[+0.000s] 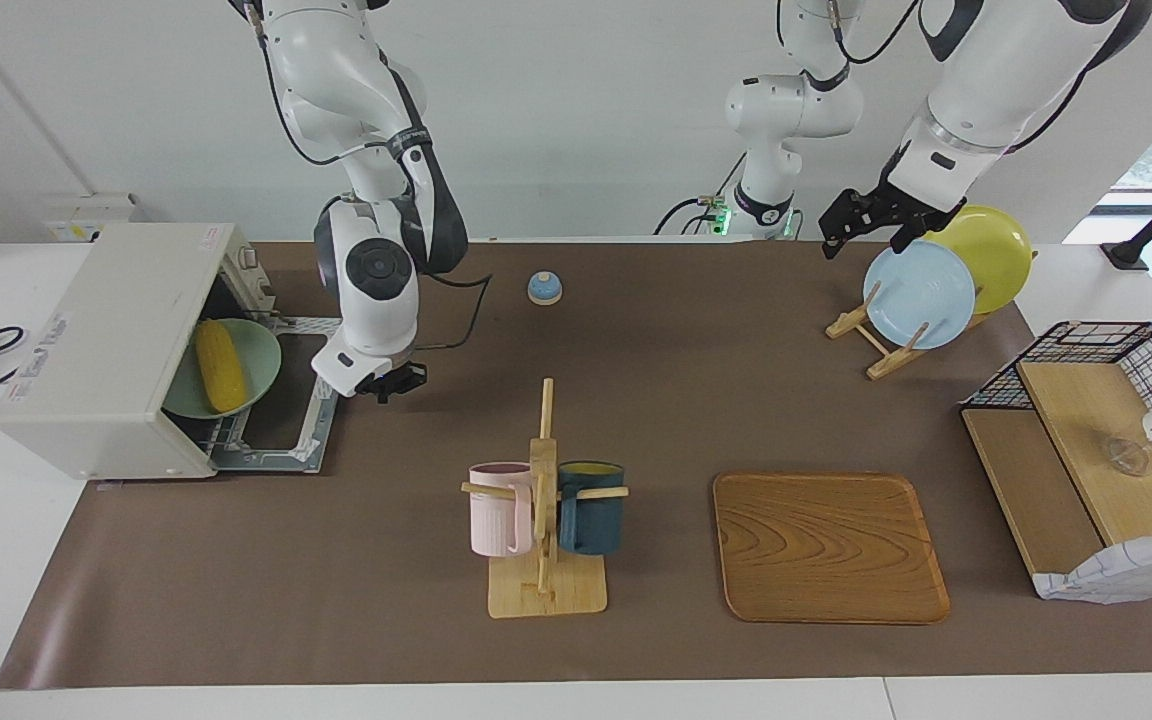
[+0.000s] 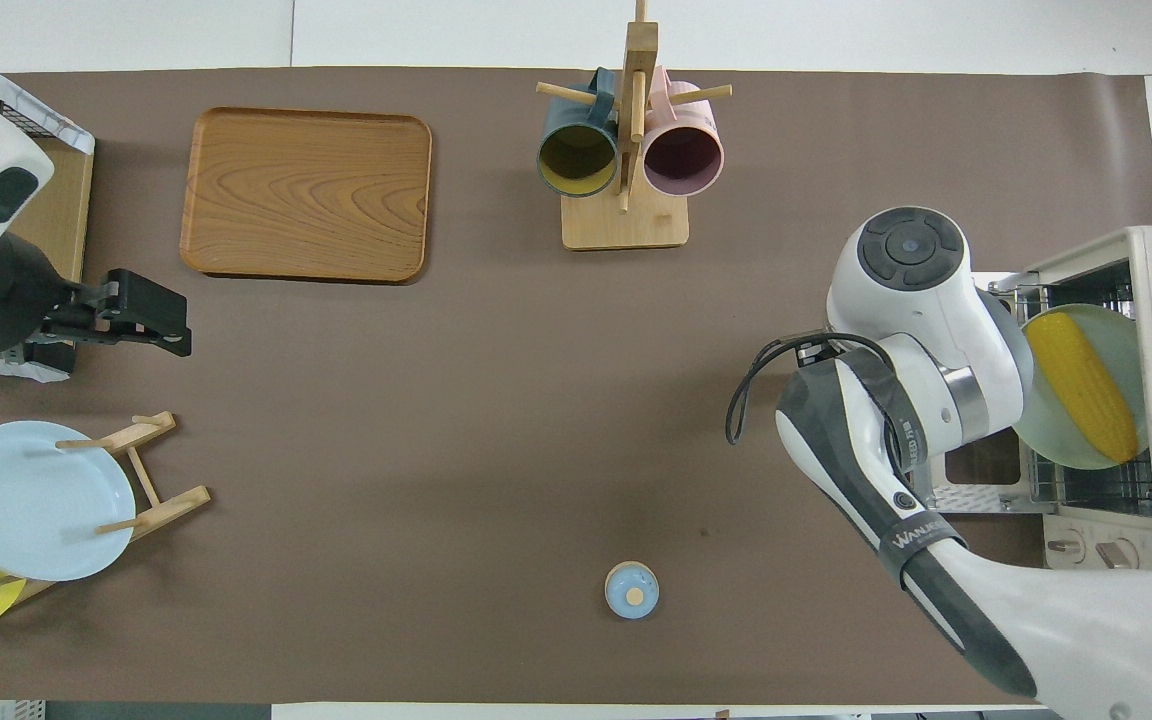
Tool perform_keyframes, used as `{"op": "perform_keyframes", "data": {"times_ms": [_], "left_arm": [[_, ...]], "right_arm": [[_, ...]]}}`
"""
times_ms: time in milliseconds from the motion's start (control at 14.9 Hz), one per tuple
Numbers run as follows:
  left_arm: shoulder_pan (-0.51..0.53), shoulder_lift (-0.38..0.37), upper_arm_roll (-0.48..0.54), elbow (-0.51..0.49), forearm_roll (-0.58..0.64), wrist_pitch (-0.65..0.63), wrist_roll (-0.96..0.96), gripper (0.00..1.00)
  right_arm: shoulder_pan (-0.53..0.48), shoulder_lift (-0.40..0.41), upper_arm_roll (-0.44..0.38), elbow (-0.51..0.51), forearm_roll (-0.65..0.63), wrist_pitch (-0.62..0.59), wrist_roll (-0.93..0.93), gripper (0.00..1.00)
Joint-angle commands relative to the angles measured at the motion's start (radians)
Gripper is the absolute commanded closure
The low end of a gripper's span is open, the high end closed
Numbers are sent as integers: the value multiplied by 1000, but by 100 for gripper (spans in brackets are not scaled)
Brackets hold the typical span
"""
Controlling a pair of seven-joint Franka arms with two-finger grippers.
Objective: Put corn in oven
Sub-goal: 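Release the plate inside the oven and pull the right gripper back, then push the oven door closed with the right gripper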
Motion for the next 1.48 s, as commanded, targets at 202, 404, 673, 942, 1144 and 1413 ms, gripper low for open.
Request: {"op": "perform_keyframes", "data": {"times_ms": [202,404,673,942,1144,1413], "left_arm": [[10,-22,-6,-21,-6,-9,-1,0],[10,-22,-5,-21,-6,-9,-1,0],[10,-22,-5,-21,-6,-9,-1,0],[10,-22,-5,-21,-6,-9,-1,0],[10,-22,-5,-21,-6,-9,-1,0],[10,-22,-6,-21,-6,-9,-1,0]], "right_arm": [[-62,-20,3,-103,8,69,-8,100],[-59,-20,3,-115,-6,65,-11,100],[-73,-22,0,-126,-41,57,1,100],[-65,-22,0,-129,-119,25,60,100],[-60,-25,0,-121,-211,-32,93,100],[-74,-26,3,-25,-268,-151,35,100]]}}
